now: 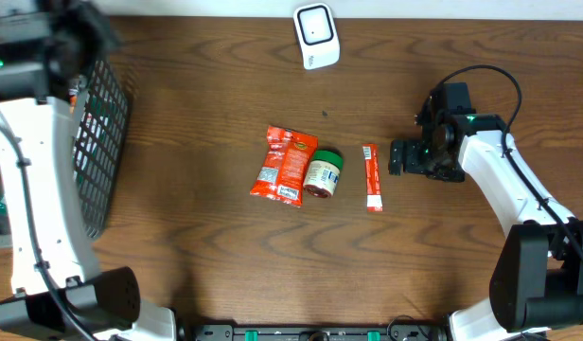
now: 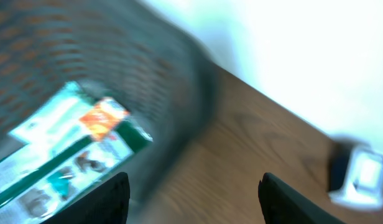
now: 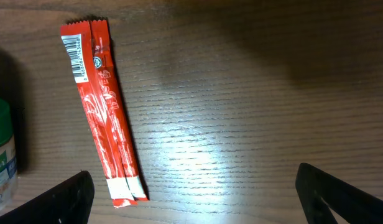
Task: Scan the item barcode
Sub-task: 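Move the left gripper back into the grey basket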
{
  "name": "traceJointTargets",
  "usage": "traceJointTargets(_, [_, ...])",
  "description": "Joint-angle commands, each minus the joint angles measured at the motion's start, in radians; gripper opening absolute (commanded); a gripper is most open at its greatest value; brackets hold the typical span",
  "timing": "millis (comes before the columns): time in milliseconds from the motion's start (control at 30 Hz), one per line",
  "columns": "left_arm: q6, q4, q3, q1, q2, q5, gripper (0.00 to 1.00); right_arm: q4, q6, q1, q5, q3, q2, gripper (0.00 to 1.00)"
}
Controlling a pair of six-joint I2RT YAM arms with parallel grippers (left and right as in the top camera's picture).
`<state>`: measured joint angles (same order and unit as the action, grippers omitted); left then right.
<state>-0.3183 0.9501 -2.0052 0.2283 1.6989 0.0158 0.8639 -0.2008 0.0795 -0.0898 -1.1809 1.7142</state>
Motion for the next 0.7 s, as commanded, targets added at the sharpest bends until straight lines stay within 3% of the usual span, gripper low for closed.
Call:
traceJointTargets(0, [-0.021,-0.018,-0.006,0.102,0.045,0.026,0.67,0.0,0.007,0.0,0.006,0.005,-0.008,0.99])
traceJointTargets(300, [-0.014,-0.043,-0.006,0.256,0.238,0.023,0.72,0.0,0.008,0.0,0.006,0.005,-0.008,0.99])
traceJointTargets(400, [0.048,-0.1,-0.006,0.266,0.325,0.022,0.72,0.0,0.008,0.0,0.006,0.005,-0.008,0.99])
traceJointTargets(667, [0.043,-0.178,-0.006,0.266,0.475,0.019,0.73,0.0,0.008,0.0,0.007,0.005,-0.008,0.99])
